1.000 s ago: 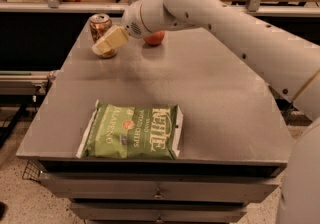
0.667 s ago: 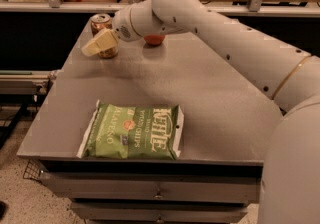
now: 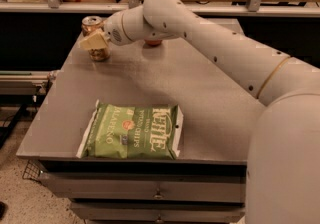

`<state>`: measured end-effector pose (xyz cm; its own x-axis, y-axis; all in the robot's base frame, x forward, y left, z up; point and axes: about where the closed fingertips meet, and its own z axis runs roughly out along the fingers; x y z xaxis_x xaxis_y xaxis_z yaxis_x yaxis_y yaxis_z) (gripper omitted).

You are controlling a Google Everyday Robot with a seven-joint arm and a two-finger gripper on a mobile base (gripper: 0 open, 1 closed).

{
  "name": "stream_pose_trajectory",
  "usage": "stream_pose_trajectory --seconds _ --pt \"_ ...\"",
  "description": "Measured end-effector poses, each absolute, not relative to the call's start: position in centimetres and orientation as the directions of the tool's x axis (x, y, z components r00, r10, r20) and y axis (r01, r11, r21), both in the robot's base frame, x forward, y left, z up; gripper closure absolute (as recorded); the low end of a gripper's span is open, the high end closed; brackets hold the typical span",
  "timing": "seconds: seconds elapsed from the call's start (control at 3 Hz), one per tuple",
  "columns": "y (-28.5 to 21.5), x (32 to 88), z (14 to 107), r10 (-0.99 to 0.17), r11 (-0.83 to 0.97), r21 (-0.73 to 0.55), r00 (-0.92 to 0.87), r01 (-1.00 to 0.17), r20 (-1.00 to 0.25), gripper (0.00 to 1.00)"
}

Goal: Knock orange can over

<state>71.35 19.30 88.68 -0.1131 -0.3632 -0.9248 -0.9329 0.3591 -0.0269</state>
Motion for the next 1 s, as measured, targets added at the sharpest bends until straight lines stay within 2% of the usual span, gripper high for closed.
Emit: stream_pose_trajectory --seconds 0.33,0.67,1.0 --pt "18.4 71.7 89.1 -0.349 0.38 -0.024 -0.12 -0.925 -0.929 0.69" --pt "15.2 71.8 91.5 -0.355 0.398 -0.051 -0.103 -0.916 -0.929 0.93" --pt "8.6 70.9 96.8 -0.41 0.384 -0.11 -0.063 -0.917 -0.91 1.0"
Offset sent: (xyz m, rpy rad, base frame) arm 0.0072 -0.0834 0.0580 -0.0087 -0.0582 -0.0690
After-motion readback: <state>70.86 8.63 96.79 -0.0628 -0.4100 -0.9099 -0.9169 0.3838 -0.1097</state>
